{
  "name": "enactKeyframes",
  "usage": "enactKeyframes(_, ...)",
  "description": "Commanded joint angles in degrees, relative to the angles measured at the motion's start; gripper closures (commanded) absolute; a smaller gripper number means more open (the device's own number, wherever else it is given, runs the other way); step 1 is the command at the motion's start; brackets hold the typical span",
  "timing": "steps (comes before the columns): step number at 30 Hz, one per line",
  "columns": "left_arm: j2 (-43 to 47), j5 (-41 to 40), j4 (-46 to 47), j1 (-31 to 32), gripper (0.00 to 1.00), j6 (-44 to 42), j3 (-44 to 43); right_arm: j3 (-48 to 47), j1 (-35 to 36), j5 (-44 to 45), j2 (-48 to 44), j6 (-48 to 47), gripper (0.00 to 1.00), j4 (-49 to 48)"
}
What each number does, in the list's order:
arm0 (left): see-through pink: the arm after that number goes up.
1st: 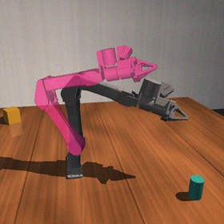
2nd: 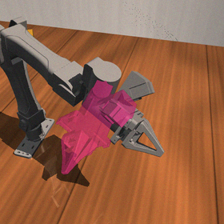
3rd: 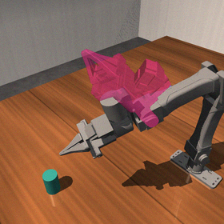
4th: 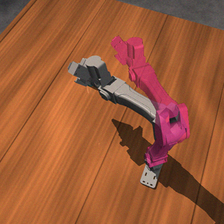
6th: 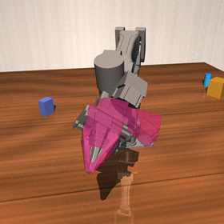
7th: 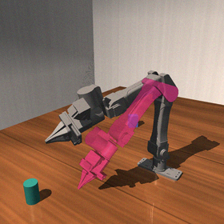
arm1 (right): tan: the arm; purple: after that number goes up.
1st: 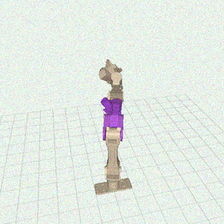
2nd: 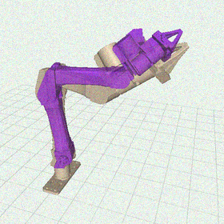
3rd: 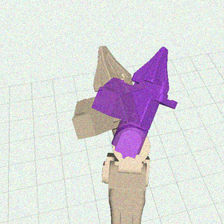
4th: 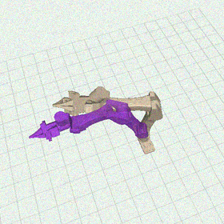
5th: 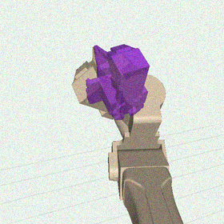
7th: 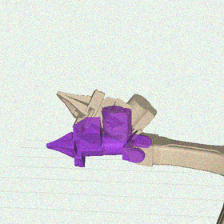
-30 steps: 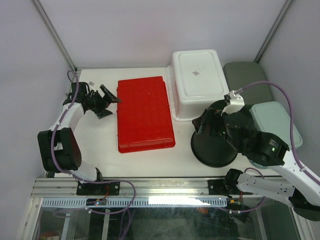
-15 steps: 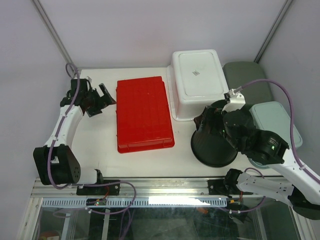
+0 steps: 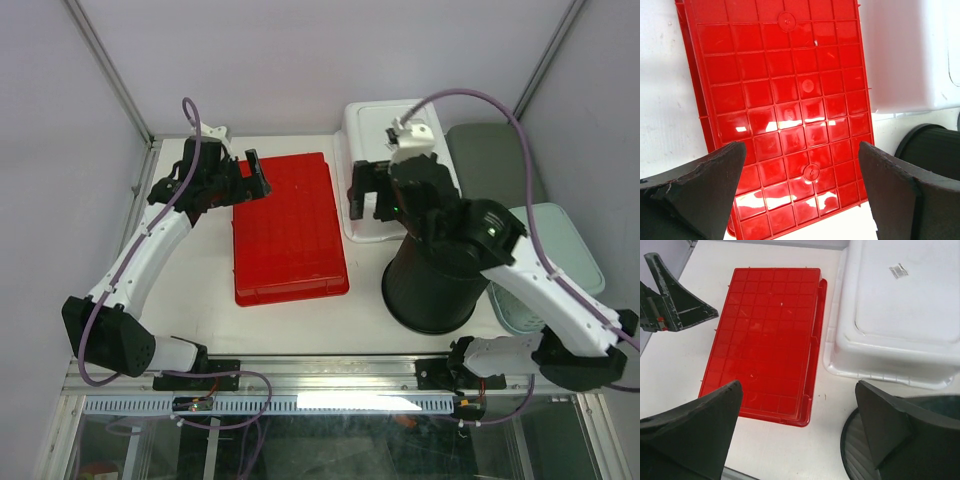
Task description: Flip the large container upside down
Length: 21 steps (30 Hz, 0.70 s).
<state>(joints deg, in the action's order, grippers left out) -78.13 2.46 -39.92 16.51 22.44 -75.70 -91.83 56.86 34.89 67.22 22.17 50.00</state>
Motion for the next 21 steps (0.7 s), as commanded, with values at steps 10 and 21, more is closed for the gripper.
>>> enactKeyframes(10,6.97,-3.86,7.56,0.14,0.01,-1.35,2.32,-7.93,0.00,-1.44,7.15,-4.48,0.00,-1.36)
enactKeyframes(21,13.57,-3.91,14.99,0.14,0.01,-2.50,5.50,-1.79,0.00,0.01,0.80,-4.64,0.00,-9.21)
